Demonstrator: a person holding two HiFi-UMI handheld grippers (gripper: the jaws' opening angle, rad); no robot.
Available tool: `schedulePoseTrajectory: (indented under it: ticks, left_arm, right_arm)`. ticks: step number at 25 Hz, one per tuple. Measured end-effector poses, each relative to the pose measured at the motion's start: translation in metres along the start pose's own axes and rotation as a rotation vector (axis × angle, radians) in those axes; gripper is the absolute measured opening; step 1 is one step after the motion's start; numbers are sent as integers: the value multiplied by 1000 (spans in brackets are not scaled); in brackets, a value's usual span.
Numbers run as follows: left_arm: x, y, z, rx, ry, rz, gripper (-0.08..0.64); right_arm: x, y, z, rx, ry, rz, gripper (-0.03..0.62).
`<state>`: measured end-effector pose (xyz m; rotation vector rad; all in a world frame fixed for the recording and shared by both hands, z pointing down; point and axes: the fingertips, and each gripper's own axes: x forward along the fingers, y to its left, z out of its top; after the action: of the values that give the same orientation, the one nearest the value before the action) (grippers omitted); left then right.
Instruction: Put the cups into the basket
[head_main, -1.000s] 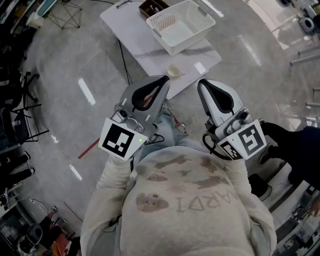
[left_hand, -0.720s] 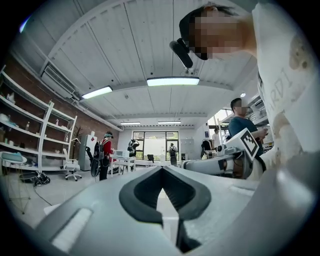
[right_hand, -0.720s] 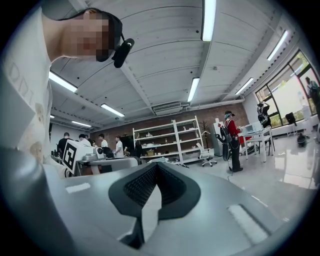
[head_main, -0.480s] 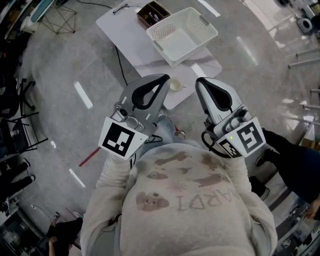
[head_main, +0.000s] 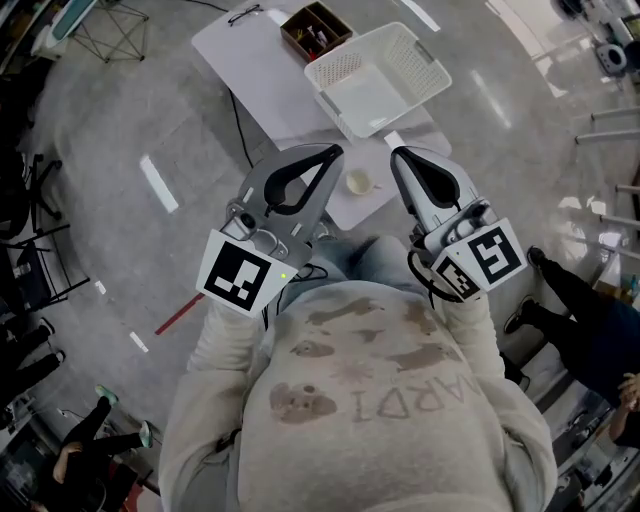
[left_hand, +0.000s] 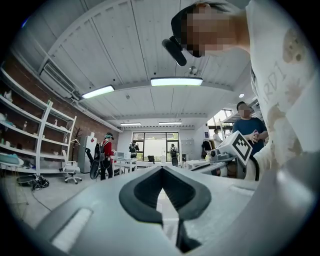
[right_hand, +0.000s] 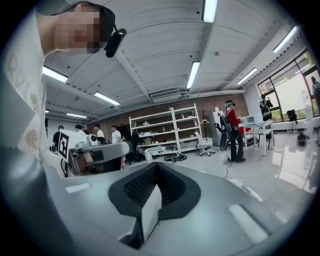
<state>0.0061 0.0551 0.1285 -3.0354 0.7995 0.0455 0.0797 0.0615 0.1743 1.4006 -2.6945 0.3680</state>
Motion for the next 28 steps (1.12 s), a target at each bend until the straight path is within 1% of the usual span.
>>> schedulePoseTrajectory:
  ticks: [6,10,14,17,20,25,28]
  left_arm:
    - [10,18,-9,-3,4,33,0]
    - [14,22,-14,-11,1,69,0]
    - [18,31,-27,-28,19,100,0]
    - [24,40,-42,-43,43,119,0]
    - [28,44,-58,-66,77,132,0]
    - [35,50,-95,-84,125,120,0]
    - [35,51,-119,-94,156,109,0]
  right_arm:
    - [20,-25,-35,23,120,5,29]
    - [30,-35,-65,16,220,38,29]
    - [45,-43,-103,20,332,74,35]
    - [57,-53,-135,32,417,86,41]
    - [63,-60,-170,43,507,80,50]
    - [72,-80,-232,60,620,37,55]
    - [73,-84,-269,74,683,20,58]
